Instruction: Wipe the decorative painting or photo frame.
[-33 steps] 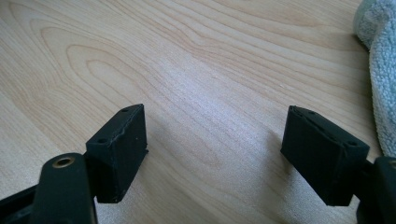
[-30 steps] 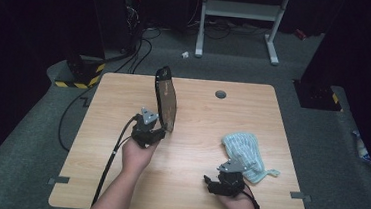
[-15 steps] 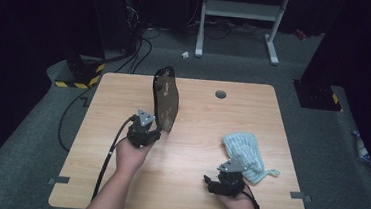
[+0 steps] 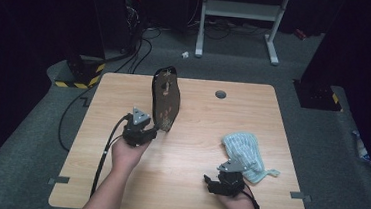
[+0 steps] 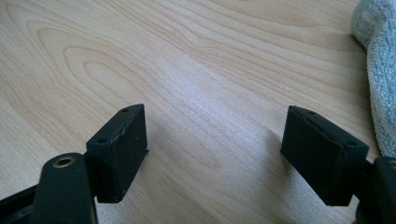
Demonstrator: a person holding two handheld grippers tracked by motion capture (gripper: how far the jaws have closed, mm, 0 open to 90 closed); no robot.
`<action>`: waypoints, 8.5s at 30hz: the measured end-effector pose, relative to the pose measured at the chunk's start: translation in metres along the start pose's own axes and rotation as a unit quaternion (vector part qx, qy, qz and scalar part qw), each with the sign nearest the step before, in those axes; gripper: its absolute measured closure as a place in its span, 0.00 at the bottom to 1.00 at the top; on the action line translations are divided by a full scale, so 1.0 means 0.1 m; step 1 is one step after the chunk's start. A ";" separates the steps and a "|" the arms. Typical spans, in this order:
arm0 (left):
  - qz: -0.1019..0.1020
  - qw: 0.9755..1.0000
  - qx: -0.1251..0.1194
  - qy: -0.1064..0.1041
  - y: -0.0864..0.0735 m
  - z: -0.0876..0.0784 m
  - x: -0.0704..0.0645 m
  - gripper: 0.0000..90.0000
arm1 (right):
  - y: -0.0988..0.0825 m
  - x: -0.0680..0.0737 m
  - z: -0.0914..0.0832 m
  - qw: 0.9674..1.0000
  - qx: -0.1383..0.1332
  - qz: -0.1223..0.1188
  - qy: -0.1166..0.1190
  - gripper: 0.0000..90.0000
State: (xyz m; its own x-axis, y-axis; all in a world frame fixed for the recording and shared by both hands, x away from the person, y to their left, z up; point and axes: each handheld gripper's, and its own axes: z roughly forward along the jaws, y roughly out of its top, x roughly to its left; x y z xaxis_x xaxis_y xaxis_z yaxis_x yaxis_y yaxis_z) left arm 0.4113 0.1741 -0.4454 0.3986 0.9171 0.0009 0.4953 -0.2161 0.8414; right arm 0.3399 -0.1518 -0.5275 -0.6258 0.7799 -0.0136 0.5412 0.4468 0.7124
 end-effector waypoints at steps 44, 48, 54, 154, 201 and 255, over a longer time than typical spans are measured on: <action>-0.037 0.999 0.015 0.022 0.56 0.45 -0.02 0.75 | -0.01 0.01 -0.01 1.000 0.000 0.003 0.000 0.25; -0.035 0.999 0.018 0.026 0.55 0.49 -0.03 0.75 | -0.01 0.01 -0.01 1.000 0.001 0.003 0.000 0.25; -0.041 0.999 0.007 0.034 0.56 0.51 -0.03 0.75 | -0.01 0.01 -0.01 1.000 0.000 0.003 0.000 0.25; -0.067 0.994 -0.058 -0.067 -0.17 -0.70 -0.25 0.90 | -0.01 0.01 -0.01 1.000 0.000 0.002 -0.002 0.25; 0.011 0.996 -0.047 -0.077 -0.62 -0.72 -0.32 0.49 | 0.00 0.01 -0.01 1.000 -0.001 0.002 -0.004 0.26; -0.016 0.995 -0.065 -0.080 -1.14 -0.71 0.01 0.60 | 0.00 -0.01 -0.01 1.000 -0.001 0.020 -0.019 0.26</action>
State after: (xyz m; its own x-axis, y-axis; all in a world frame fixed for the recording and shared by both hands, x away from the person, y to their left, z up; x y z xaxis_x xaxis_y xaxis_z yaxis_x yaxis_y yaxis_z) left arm 0.3005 0.2236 -0.5032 0.5076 0.8552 -0.1048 0.4104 -0.1331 0.9021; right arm 0.3401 -0.1531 -0.5272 -0.5813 0.8136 -0.0121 0.5641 0.4137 0.7146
